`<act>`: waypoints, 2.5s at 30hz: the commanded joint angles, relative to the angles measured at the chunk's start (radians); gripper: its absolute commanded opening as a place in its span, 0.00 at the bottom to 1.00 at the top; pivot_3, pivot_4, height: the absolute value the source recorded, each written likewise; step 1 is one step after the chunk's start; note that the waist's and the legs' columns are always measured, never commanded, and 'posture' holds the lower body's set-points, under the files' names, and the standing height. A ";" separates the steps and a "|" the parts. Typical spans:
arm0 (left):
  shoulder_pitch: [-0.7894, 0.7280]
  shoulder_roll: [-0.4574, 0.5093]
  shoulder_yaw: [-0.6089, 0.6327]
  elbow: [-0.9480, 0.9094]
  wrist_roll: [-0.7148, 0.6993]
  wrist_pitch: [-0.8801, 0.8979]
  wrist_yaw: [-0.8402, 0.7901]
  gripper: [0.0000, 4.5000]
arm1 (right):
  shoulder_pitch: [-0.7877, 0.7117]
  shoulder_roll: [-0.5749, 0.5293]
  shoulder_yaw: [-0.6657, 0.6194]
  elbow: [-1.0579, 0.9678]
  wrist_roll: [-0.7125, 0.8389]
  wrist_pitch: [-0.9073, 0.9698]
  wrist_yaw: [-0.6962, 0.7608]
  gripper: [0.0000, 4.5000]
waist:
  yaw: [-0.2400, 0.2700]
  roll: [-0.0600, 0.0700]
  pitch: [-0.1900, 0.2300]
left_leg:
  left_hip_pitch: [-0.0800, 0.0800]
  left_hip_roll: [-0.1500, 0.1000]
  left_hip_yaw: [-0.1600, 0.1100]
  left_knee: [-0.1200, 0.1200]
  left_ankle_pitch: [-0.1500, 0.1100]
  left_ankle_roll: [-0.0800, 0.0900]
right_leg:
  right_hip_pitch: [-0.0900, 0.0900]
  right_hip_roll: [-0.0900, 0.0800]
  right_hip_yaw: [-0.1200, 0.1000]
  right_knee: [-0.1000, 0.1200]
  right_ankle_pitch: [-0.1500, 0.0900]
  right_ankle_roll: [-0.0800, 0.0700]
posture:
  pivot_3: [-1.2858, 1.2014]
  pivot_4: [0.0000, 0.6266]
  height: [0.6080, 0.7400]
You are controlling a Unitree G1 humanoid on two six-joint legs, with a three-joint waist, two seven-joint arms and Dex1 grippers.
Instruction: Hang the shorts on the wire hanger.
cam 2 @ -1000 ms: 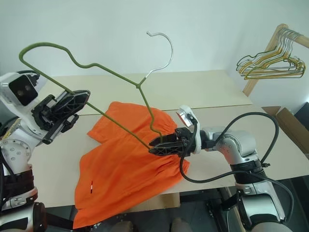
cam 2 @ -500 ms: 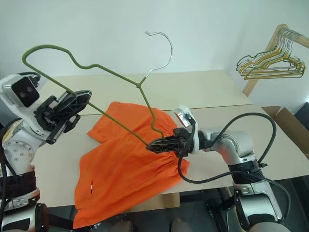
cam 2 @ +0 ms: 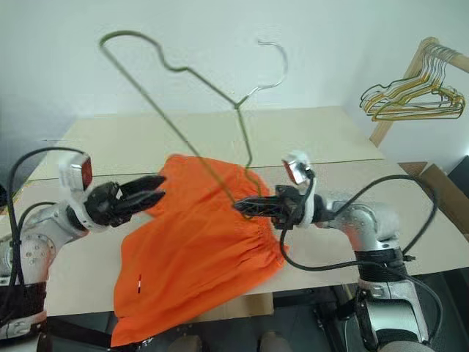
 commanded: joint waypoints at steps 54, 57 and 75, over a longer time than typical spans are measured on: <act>0.065 0.166 -0.231 -0.035 0.450 -0.297 -0.160 1.00 | -0.052 -0.343 0.385 0.616 -0.420 0.094 0.359 0.00 | -0.028 0.001 0.000 | 0.001 0.000 0.004 0.002 0.000 0.001 | 0.001 0.000 0.003 0.001 0.001 0.002 | 0.52 0.00 1.00; 0.081 0.166 -0.223 -0.046 0.451 -0.296 -0.153 1.00 | -0.049 -0.370 0.426 0.590 -0.420 0.041 0.444 0.00 | -0.026 0.001 0.000 | 0.001 0.000 0.004 0.002 0.000 0.001 | 0.001 0.000 0.003 0.001 0.001 0.002 | 0.52 0.00 1.00; 0.114 0.160 -0.249 -0.071 0.499 -0.309 -0.121 1.00 | -0.233 -0.273 0.540 0.826 -0.398 0.086 0.448 0.00 | -0.024 0.002 0.000 | 0.002 0.001 0.003 0.003 0.000 0.001 | 0.001 0.001 0.003 0.003 0.002 0.001 | 0.53 0.00 1.00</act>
